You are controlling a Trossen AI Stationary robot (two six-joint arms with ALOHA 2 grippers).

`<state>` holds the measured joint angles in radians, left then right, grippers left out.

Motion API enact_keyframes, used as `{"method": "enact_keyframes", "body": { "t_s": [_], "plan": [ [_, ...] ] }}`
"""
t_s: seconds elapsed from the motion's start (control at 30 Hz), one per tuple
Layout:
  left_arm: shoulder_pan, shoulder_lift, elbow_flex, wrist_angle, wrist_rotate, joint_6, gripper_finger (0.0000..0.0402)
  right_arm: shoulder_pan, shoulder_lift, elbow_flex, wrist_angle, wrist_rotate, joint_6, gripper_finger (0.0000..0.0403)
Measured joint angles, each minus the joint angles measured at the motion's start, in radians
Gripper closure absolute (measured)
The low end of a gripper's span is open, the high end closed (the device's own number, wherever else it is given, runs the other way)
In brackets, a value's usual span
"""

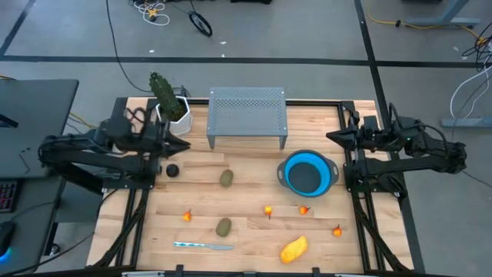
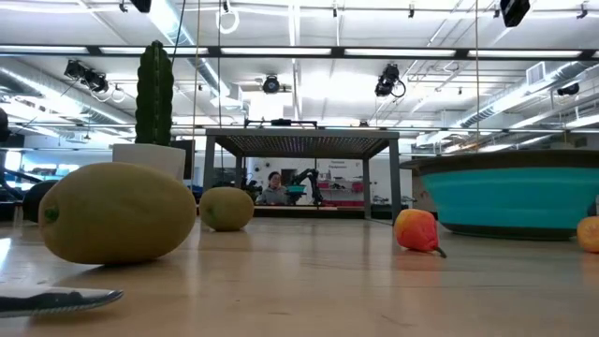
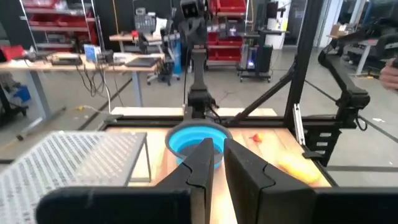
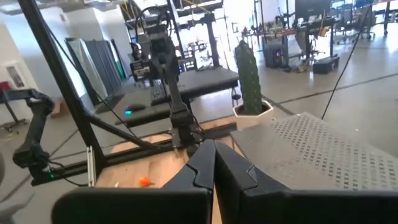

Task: Pick & Place Fruit
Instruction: Put the blue strainer bowl on the shelf

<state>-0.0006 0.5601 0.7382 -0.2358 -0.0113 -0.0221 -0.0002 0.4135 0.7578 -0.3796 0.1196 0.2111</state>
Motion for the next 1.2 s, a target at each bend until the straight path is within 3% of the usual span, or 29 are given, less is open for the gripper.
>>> {"method": "enact_keyframes", "body": {
  "t_s": [0.23, 0.4, 0.57, 0.67, 0.83, 1.0, 1.2],
  "plan": [
    [0.0, 0.035, -0.138, 0.239, 0.0, -0.004, 0.0356, 0.0, 0.08, 0.0, 0.01, 0.011, -0.142, 0.0395],
    [0.0, 0.036, -0.173, 0.294, -0.016, 0.011, 0.0356, 0.003, 0.189, 0.0, -0.001, -0.03, -0.116, 0.0395],
    [0.0, 0.036, -0.223, 0.37, -0.03, 0.015, 0.0356, 0.018, 0.363, 0.0, -0.03, -0.155, -0.074, 0.0383],
    [0.0, 0.036, -0.244, 0.37, -0.03, -0.006, 0.0356, 0.045, 0.455, 0.0, -0.014, -0.218, -0.019, 0.0352],
    [0.0, 0.036, -0.266, 0.39, -0.041, -0.015, 0.0356, 0.089, 0.554, 0.0, -0.034, -0.224, 0.076, 0.0275],
    [0.0, 0.036, -0.267, 0.433, -0.149, 0.052, 0.0356, 0.156, 0.631, 0.0, -0.049, -0.226, 0.169, 0.0203],
    [0.0, 0.041, -0.267, 0.455, -0.215, 0.109, 0.0356, 0.244, 0.729, 0.056, -0.222, -0.188, 0.251, 0.0172]
  ]
}}
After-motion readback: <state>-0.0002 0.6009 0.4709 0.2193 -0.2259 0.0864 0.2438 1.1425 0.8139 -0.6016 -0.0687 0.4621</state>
